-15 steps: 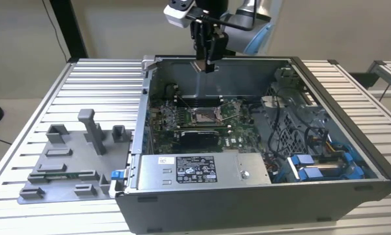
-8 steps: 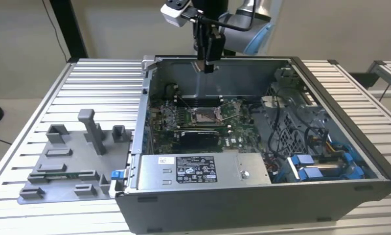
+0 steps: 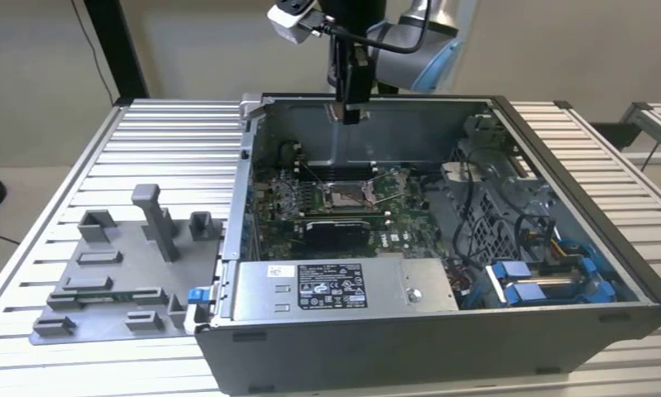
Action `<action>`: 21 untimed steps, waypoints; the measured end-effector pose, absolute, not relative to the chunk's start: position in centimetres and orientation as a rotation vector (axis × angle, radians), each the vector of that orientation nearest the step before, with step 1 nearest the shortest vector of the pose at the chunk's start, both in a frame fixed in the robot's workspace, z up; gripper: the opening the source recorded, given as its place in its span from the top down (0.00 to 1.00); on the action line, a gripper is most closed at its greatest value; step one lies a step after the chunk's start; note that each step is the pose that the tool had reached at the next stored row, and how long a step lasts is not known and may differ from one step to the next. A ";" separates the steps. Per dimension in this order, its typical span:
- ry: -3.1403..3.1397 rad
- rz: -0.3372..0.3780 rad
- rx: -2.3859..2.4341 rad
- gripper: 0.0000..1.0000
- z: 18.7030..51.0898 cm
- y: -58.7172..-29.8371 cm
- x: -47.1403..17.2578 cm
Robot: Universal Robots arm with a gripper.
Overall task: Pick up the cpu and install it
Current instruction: 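Place the cpu into insertion slot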
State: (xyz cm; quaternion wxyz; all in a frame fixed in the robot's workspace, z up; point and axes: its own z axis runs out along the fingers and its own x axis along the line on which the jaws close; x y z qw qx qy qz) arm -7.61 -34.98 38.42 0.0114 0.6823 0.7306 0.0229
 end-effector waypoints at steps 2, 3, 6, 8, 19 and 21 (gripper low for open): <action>2.266 0.071 2.141 1.00 38.4 -35.0 -7.6; 2.264 0.071 2.143 1.00 38.4 -35.0 -7.6; 2.264 0.071 2.144 1.00 38.4 -35.0 -7.6; 2.263 0.071 2.144 1.00 38.4 -35.0 -7.6; 2.228 0.070 2.181 1.00 37.8 -34.9 -6.8; 2.220 0.070 2.188 1.00 37.7 -34.8 -6.6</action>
